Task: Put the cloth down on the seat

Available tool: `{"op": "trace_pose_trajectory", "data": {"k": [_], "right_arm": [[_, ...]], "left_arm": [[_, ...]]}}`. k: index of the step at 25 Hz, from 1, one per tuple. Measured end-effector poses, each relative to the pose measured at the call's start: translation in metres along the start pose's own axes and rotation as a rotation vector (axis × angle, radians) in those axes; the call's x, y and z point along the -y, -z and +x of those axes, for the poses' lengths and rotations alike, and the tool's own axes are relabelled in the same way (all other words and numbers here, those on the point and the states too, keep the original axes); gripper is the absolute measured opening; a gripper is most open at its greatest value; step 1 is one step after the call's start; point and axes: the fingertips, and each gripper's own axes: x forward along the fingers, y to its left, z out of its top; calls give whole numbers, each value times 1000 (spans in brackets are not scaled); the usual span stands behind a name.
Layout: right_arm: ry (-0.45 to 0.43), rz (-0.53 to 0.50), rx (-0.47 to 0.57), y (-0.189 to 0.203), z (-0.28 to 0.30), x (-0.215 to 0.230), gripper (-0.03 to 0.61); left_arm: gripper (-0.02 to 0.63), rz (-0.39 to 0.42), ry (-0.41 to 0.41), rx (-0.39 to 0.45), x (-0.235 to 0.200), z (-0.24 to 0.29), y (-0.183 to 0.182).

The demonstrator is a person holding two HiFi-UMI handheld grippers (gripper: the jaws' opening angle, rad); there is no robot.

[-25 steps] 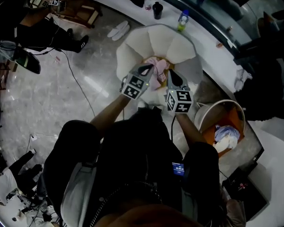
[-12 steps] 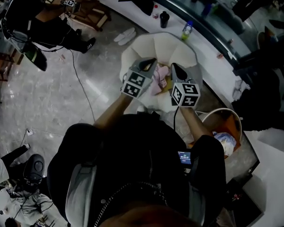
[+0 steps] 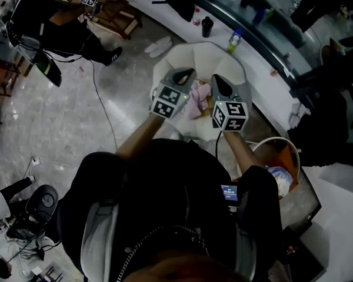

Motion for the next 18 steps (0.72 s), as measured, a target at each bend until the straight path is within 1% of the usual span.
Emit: {"op": "trace_pose_trajectory", "data": {"k": [10,18], "right_arm": [[5,-11,24,-9,-7,-3,2],[16,-17,32,-5,-21,0,2]], "left_arm": [[9,4,12,22,4,-6,-6],[9,2,24,20,18,-9,-1]]}}
